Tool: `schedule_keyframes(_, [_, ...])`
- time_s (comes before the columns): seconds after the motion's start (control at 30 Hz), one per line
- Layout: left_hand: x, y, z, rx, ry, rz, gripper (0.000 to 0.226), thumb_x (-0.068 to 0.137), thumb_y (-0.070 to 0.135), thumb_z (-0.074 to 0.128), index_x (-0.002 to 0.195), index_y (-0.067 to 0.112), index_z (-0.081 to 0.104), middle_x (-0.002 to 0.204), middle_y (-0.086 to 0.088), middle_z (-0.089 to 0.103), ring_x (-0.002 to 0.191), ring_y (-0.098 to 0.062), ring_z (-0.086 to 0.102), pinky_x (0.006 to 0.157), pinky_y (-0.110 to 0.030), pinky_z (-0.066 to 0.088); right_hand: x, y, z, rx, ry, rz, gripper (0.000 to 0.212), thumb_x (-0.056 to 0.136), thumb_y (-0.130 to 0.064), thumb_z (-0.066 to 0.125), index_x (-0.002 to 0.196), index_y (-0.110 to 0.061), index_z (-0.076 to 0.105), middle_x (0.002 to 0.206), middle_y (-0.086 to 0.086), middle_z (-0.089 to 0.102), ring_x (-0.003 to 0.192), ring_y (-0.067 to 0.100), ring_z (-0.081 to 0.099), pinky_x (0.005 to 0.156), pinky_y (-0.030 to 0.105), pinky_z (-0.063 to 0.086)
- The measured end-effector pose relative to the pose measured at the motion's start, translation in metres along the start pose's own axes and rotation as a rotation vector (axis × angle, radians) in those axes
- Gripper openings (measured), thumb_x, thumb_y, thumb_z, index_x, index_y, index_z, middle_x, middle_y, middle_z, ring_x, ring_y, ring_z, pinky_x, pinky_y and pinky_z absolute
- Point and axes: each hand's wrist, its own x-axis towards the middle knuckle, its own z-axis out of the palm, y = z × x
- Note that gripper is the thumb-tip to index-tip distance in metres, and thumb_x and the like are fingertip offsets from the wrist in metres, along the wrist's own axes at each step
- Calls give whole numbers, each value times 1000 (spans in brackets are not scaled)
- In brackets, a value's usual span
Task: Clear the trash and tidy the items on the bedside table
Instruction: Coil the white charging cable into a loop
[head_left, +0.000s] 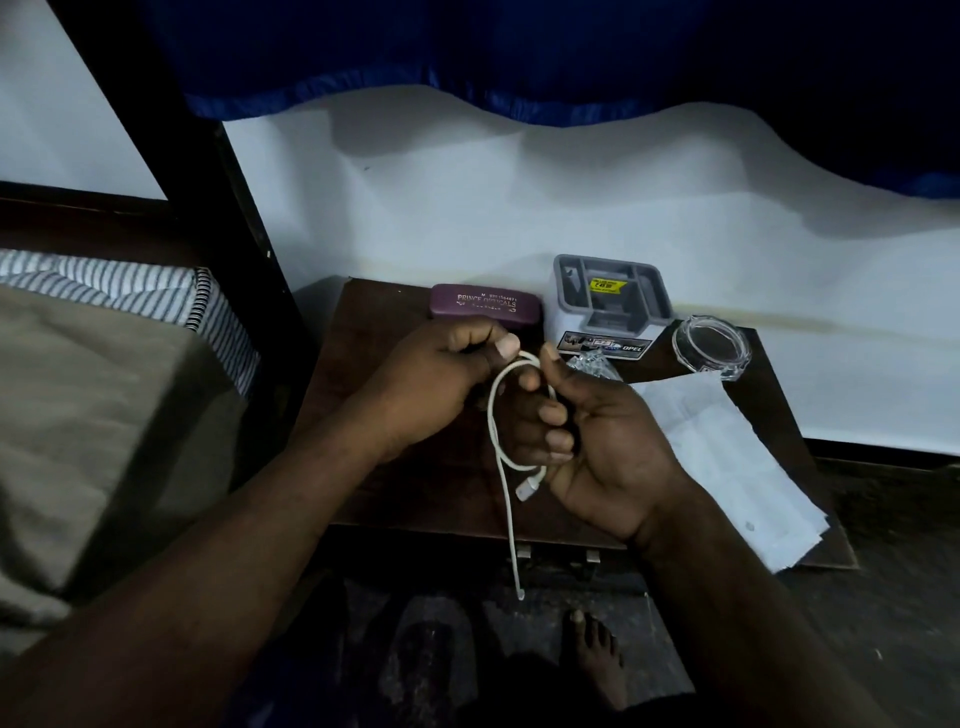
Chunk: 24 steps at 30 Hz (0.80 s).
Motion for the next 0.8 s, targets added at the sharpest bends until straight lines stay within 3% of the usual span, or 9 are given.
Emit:
schedule_keyframes(0.13, [0,-2,5,-134,8,-144,30,106,21,54,94,-3,69,81,-18,66,76,-27,56,66,-31,49,1,-1,-3,162,-34,-62,42,110,-37,37,80,-13,52,57,-6,37,42,4,30,47,17,16])
schedule_keyframes(0.27, [1,-5,7,-141,20,-209,34,106,20,54,82,17,77,78,-15,68,61,-20,59,55,-26,52,3,-5,-4,328,-97,-106,42,111,-38,32,81,-16,52,59,-7,40,46,4,31,48,16,22])
schedule_keyframes(0.33, [0,-7,10,-125,13,-239,36,103,7,52,80,18,77,76,-18,66,60,-21,58,55,-27,51,3,-6,-5,400,-141,-125,43,111,-40,30,82,-17,52,61,-9,41,48,3,33,50,15,26])
schedule_keyframes(0.4, [-1,-9,14,-63,-33,-255,35,97,-6,46,92,9,77,82,-25,69,67,-27,60,58,-29,52,3,-6,-4,452,-161,-160,43,112,-39,29,84,-17,53,63,-9,43,51,4,35,52,15,29])
schedule_keyframes(0.47, [-1,-10,18,9,-77,-270,39,96,-7,44,98,12,78,91,-22,75,74,-28,65,66,-36,59,3,-7,-4,473,-143,-222,41,112,-35,29,85,-16,53,66,-7,45,54,5,40,54,16,34])
schedule_keyframes(0.6, [-3,-13,18,141,-153,-287,41,102,5,50,79,27,75,70,-6,72,68,-23,68,71,-40,62,2,-9,-8,511,-89,-345,40,112,-30,27,86,-15,54,70,-5,50,59,7,45,59,18,39])
schedule_keyframes(0.67, [-4,-13,17,229,-190,-256,44,102,13,56,74,40,77,69,-5,73,63,-16,68,66,-34,63,2,-11,-10,505,-25,-404,40,113,-28,26,87,-15,54,73,-5,52,64,8,47,67,21,38])
schedule_keyframes(0.8, [-8,-12,17,510,-319,-195,18,98,48,60,97,43,77,68,6,73,56,-5,67,59,-17,52,2,-13,-11,482,65,-504,18,99,-25,48,88,-15,59,80,-4,64,76,10,61,76,22,47])
